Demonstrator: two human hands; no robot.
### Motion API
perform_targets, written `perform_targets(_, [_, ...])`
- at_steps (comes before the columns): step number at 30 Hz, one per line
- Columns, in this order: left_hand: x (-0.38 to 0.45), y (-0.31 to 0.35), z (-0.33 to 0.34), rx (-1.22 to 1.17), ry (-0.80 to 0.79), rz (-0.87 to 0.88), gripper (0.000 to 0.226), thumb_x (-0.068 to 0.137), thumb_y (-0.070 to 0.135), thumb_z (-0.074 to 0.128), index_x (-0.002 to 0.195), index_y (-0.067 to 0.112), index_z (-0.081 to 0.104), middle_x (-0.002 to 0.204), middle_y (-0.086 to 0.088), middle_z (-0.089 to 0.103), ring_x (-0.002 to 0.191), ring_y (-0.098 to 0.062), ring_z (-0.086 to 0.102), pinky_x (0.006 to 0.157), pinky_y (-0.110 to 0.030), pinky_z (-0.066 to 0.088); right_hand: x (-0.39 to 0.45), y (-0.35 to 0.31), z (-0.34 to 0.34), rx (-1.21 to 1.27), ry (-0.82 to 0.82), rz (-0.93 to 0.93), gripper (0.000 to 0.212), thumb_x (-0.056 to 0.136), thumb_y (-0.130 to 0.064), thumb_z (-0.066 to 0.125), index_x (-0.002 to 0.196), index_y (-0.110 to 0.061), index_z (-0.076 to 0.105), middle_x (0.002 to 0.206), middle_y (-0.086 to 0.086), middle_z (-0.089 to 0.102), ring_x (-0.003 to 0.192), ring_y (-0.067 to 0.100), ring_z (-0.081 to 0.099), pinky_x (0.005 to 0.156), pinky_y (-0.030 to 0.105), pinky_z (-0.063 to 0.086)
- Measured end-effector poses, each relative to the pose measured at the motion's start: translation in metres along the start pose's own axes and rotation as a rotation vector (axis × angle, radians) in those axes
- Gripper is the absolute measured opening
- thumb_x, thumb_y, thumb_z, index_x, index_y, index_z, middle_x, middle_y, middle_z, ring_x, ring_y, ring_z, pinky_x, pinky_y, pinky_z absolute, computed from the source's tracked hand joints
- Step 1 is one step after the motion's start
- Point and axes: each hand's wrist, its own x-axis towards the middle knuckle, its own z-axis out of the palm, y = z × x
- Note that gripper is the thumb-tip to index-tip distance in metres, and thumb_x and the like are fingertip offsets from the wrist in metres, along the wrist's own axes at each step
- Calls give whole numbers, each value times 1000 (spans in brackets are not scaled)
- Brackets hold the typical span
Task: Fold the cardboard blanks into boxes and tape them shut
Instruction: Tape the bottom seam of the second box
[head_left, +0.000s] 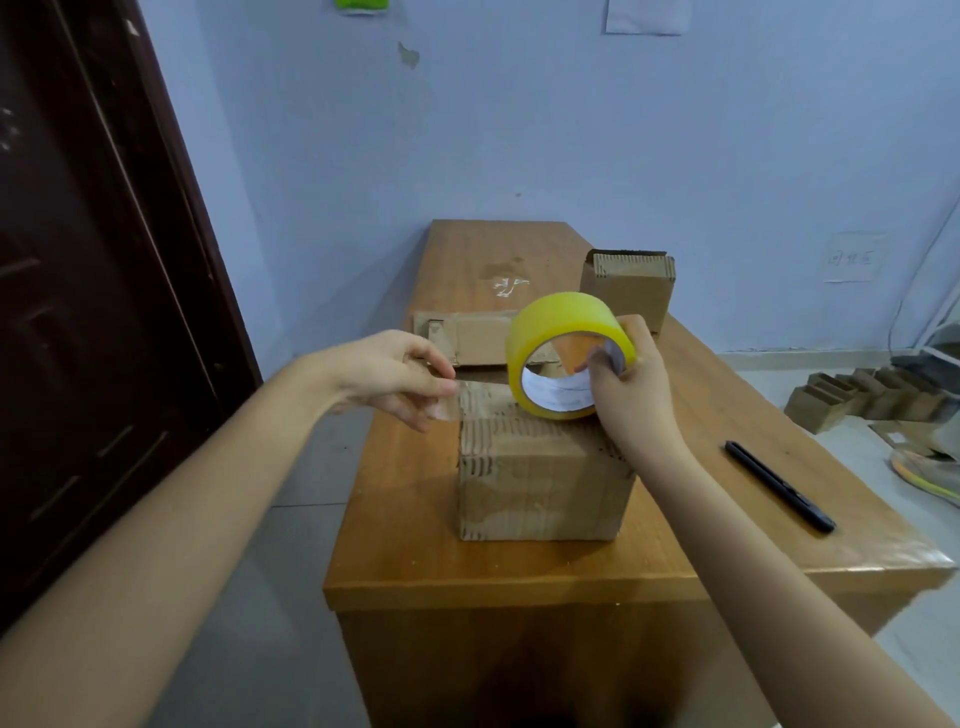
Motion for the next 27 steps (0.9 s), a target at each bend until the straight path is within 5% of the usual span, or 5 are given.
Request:
perform_targets(10, [10, -44, 17, -308, 128, 54, 16, 82, 9, 64, 89, 6, 50, 77, -14, 60, 66, -18, 65, 61, -32, 57, -3, -3, 0, -117, -26, 19, 9, 94, -7, 43, 92, -15, 40, 72, 11, 55, 58, 15, 43, 46, 24, 28])
perform_targets(14, [7, -54, 24, -396, 120, 41, 12, 87, 8, 61, 84, 7, 49, 75, -12, 56, 62, -16, 61, 59, -30, 55, -4, -6, 2, -156, -22, -5, 9, 93, -6, 45, 95, -13, 40, 66, 1, 48, 56, 9, 43, 44, 20, 29])
perform_targets(18, [1, -51, 25, -526, 141, 121, 14, 90, 5, 55, 84, 9, 43, 69, -10, 51, 54, -14, 56, 53, -27, 54, -2, -8, 2, -56, 9, 83, 12, 93, -6, 44, 89, -15, 39, 68, -3, 41, 51, -2, 42, 44, 15, 30])
perform_targets(23, [-3, -35, 29, -590, 232, 162, 15, 95, 5, 50, 84, 10, 41, 67, -8, 48, 50, -12, 51, 49, -29, 54, 1, -6, 1, 10, 32, 119, 6, 96, -9, 44, 91, -10, 42, 73, -4, 39, 60, 3, 39, 49, 12, 32])
perform_targets(27, [-3, -30, 35, -563, 350, 195, 26, 88, 22, 61, 99, 6, 43, 68, -7, 48, 51, -10, 50, 49, -29, 54, 0, -5, 3, 22, 22, 77, 7, 97, -11, 44, 91, -9, 42, 71, -3, 41, 54, -5, 41, 50, 13, 32])
